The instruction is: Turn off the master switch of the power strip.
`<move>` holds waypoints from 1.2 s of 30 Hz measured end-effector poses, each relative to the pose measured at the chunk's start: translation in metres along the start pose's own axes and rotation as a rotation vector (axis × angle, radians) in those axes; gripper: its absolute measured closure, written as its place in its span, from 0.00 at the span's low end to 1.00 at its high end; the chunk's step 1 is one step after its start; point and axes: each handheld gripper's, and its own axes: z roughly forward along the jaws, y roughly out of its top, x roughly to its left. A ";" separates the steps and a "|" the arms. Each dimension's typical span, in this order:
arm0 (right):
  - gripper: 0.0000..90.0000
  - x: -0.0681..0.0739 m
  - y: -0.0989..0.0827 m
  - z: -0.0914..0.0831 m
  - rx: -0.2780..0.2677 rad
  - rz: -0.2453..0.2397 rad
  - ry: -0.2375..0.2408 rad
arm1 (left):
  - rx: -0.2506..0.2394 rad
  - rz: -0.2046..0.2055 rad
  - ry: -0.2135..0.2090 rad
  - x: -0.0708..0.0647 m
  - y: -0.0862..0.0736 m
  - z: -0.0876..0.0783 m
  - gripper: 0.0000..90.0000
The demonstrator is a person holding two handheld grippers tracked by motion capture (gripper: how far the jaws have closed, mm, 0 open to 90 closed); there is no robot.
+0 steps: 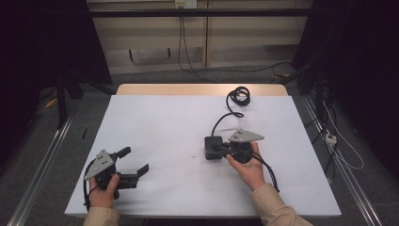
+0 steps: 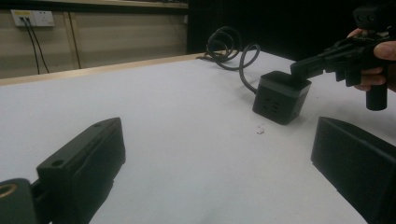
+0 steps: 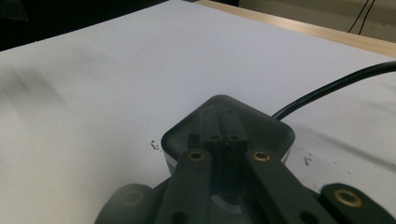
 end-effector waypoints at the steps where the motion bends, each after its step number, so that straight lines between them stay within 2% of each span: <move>1: 1.00 0.000 0.000 0.000 0.003 -0.002 -0.002 | 0.001 0.000 -0.001 0.000 0.000 0.000 0.03; 36: 1.00 0.000 -0.001 0.000 -0.004 0.001 0.000 | 0.001 0.002 -0.002 0.001 0.000 0.000 0.03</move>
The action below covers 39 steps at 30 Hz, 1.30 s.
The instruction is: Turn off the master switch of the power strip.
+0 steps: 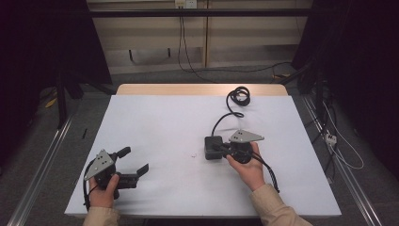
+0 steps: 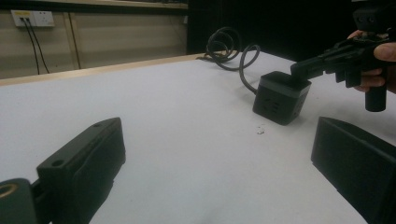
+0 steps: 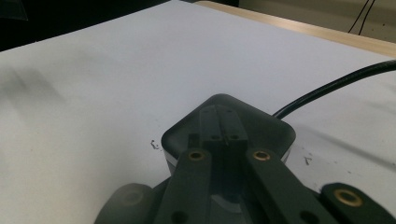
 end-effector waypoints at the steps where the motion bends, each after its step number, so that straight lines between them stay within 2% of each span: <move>1: 1.00 0.000 0.000 0.000 0.000 -0.002 0.000 | 0.002 -0.001 0.001 0.000 0.000 0.000 0.03; 15: 1.00 0.000 0.003 -0.002 -0.006 0.003 0.003 | 0.001 -0.003 0.003 0.000 0.000 -0.001 0.03; 22: 1.00 0.003 0.005 -0.002 0.012 -0.013 -0.001 | -0.001 0.001 0.000 0.000 0.000 -0.001 0.03; 28: 1.00 0.004 0.005 -0.002 0.002 -0.020 -0.001 | -0.005 -0.003 0.003 0.000 0.000 -0.001 0.03; 34: 0.84 0.004 0.007 -0.004 -0.020 -0.020 0.019 | -0.006 -0.003 0.004 0.000 0.001 -0.002 0.03; 39: 0.72 0.004 0.008 -0.008 -0.018 -0.001 0.044 | -0.005 -0.003 0.008 0.001 0.000 -0.002 0.03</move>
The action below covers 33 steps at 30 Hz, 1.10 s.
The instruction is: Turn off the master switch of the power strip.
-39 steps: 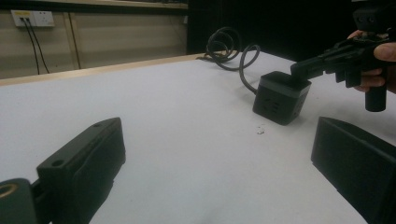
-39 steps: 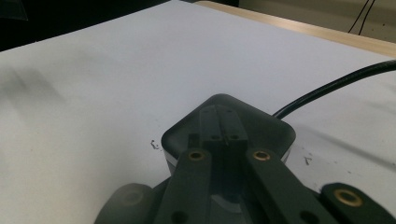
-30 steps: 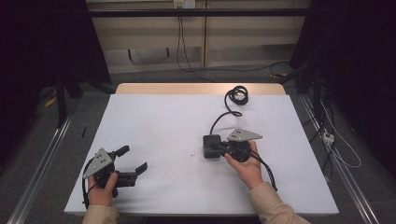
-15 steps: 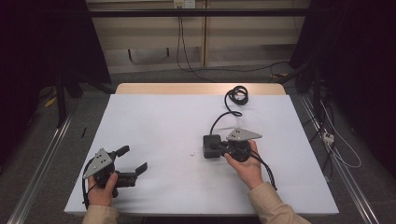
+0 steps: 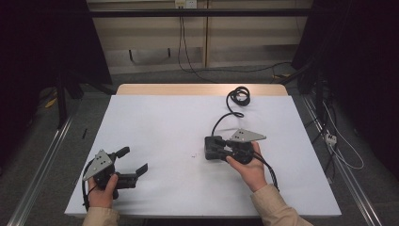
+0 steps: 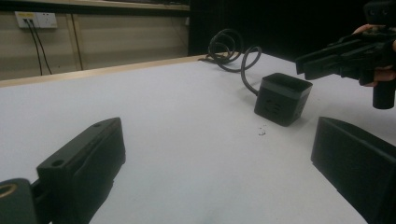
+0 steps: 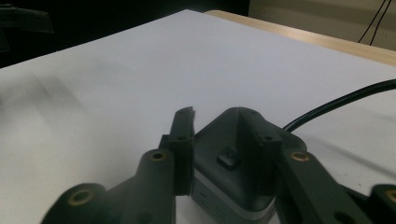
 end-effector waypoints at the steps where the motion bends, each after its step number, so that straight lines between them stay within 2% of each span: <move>1: 0.69 0.000 0.000 -0.001 0.006 -0.002 0.005 | 0.000 0.003 -0.001 0.000 0.000 0.000 0.03; 4: 0.60 0.000 -0.001 -0.005 0.016 -0.010 0.011 | -0.001 0.001 -0.001 -0.001 0.000 0.000 0.03; 8: 0.49 -0.001 -0.005 -0.009 0.027 0.011 0.021 | -0.003 0.001 0.000 -0.001 0.000 0.000 0.03; 13: 0.41 -0.001 -0.008 -0.015 0.012 0.007 0.023 | -0.002 0.004 -0.001 -0.001 0.000 0.000 0.03; 19: 0.30 -0.003 -0.013 -0.023 0.021 0.011 0.018 | -0.002 0.005 0.000 -0.001 0.001 0.000 0.03; 33: 0.23 -0.012 -0.026 -0.046 0.018 0.031 0.000 | -0.004 0.005 0.002 -0.001 0.001 -0.001 0.03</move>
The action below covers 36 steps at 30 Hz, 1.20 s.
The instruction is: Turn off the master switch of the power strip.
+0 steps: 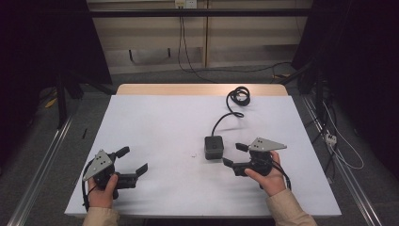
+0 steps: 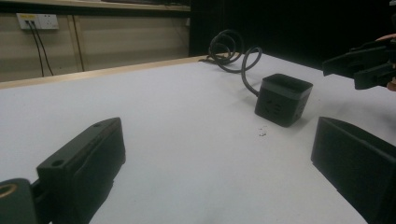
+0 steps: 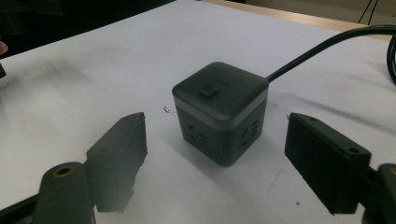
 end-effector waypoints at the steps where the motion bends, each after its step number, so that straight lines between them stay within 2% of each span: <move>1: 0.23 0.000 -0.001 -0.001 0.001 -0.002 -0.001 | 0.000 0.001 -0.001 0.000 0.000 0.000 0.03; 36: 0.21 -0.015 -0.020 -0.034 0.004 -0.008 -0.046 | 0.001 -0.002 0.000 -0.001 -0.001 0.001 0.03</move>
